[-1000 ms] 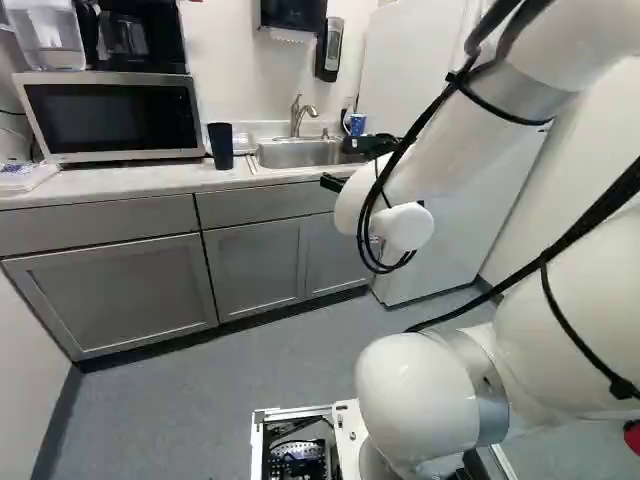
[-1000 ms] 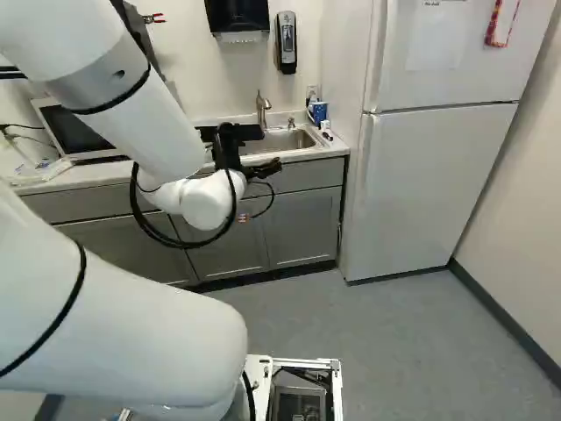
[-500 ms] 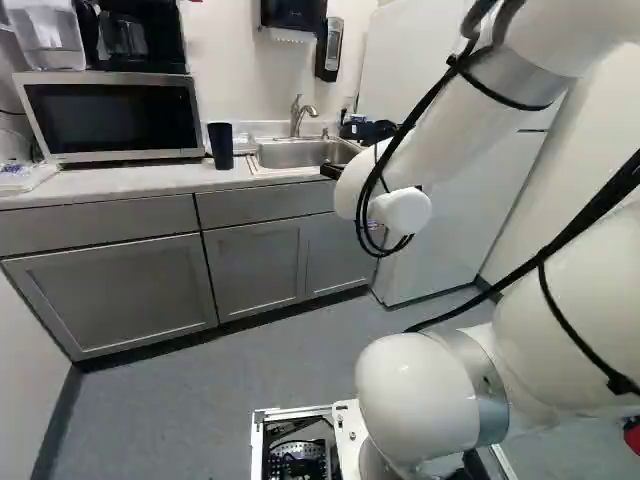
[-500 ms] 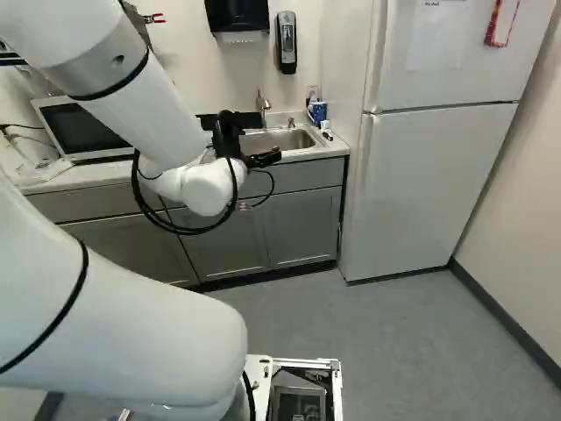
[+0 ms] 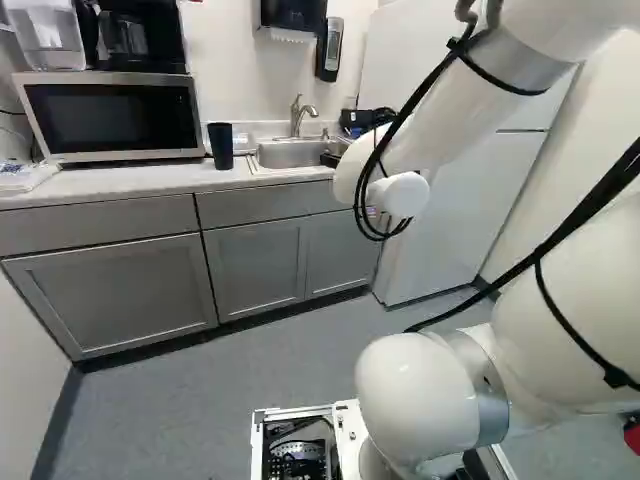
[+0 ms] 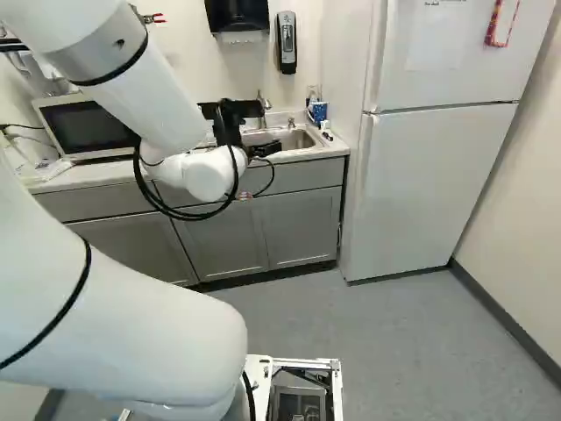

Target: Rinse the cup and place it in the tray

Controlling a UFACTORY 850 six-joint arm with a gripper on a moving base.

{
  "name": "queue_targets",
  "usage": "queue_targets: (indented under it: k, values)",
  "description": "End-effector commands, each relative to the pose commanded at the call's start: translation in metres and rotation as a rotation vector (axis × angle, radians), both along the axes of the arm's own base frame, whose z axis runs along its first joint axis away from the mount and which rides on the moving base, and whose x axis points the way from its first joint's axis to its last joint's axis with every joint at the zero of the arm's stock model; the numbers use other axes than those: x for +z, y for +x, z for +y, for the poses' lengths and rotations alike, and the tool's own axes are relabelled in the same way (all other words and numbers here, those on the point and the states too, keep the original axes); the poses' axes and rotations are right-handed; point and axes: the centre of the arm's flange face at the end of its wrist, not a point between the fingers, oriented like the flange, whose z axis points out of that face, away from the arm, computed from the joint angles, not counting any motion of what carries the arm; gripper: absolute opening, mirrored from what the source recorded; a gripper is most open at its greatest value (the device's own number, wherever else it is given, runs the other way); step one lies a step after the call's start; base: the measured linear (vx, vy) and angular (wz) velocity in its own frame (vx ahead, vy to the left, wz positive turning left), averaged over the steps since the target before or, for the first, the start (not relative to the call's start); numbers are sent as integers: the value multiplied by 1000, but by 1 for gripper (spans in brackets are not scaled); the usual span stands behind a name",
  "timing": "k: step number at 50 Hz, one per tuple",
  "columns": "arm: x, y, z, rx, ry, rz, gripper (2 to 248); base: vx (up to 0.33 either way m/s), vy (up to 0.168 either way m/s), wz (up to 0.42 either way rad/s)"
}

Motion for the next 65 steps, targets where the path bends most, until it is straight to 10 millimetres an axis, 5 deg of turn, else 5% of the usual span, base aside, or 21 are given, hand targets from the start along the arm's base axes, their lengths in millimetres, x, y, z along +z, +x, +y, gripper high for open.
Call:
queue_targets:
  k: [65]
  values:
    - [62, 50, 0, 0, 0, -32, 247, 0, 0, 0]
